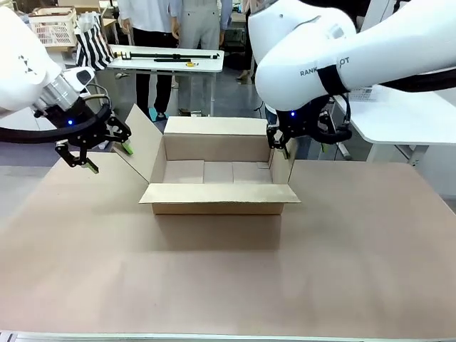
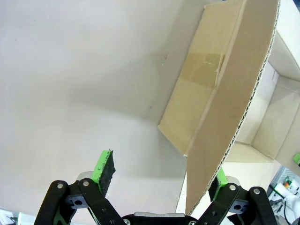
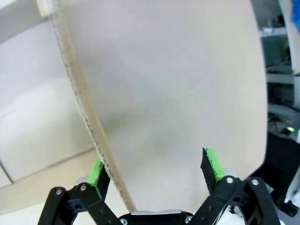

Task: Pack the gift set into the box.
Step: Place both hands on the side flaps of the Package Box and spread them outward.

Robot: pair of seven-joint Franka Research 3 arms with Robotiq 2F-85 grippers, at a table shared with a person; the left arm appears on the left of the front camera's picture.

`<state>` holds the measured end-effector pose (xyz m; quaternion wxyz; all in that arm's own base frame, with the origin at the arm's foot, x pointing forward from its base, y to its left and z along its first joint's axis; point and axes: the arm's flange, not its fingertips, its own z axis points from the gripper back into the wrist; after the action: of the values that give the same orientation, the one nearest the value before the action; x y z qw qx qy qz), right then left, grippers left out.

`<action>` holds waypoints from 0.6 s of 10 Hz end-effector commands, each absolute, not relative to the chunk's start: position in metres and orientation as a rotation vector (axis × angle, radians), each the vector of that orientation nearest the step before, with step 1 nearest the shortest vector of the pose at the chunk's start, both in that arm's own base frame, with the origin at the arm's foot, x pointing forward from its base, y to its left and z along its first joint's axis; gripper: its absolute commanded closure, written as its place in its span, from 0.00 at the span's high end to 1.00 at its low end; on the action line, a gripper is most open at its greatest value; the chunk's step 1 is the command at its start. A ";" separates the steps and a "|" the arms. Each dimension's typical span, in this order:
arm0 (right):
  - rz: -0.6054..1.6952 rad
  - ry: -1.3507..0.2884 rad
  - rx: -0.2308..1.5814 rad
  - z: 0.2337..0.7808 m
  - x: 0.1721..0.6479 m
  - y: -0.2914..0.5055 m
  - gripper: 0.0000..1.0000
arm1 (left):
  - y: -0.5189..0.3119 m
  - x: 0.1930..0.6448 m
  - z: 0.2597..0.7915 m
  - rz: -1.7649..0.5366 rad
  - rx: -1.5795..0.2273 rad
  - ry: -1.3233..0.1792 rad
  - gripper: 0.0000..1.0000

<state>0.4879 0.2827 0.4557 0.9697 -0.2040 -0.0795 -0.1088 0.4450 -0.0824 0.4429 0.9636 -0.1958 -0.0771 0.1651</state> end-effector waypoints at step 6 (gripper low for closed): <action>-0.178 -0.139 -0.216 0.484 0.512 0.226 1.00 | -0.082 0.444 0.445 0.344 -0.382 -0.154 1.00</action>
<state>0.5121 0.2572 0.4814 0.9787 -0.1586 -0.0813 -0.1020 0.4450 -0.0823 0.4431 0.9635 -0.1958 -0.0773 0.1652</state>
